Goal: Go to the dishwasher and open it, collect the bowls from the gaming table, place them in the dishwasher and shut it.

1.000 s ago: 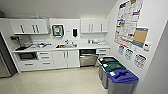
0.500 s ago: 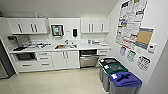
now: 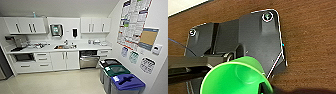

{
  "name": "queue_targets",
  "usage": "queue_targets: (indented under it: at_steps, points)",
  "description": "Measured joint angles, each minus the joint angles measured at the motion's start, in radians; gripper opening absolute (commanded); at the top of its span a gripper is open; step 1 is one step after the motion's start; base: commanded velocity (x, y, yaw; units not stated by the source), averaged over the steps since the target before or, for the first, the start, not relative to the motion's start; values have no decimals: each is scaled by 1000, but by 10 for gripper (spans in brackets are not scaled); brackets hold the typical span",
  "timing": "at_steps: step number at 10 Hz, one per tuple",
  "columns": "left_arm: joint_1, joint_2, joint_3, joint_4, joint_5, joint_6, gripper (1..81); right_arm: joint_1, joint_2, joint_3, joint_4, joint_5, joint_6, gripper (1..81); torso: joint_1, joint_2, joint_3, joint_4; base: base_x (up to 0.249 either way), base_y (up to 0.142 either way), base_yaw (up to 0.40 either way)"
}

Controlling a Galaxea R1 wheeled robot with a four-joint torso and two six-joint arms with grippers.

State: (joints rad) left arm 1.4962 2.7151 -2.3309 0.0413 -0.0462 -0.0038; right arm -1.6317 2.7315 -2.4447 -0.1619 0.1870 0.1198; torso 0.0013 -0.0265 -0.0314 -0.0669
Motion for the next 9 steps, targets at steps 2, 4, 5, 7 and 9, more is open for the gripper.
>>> queue_targets:
  at_steps: [2,4,5,7,9]
  points:
    - [0,0,0,0,0,0,10,-1,0,0,0,0,0,10,0,0,0,0,117,0,0]
    - [0,0,0,0,0,0,10,0,0,0,0,0,0,10,0,0,0,0,117,0,0]
    - [0,0,-1,0,0,0,10,0,0,0,0,0,0,10,0,0,0,0,117,0,0]
    - [0,0,-1,0,0,0,10,0,0,-1,0,0,0,10,0,0,0,0,117,0,0]
    - [0,0,-2,0,0,0,10,0,0,-1,0,0,0,10,0,0,0,0,122,0,0]
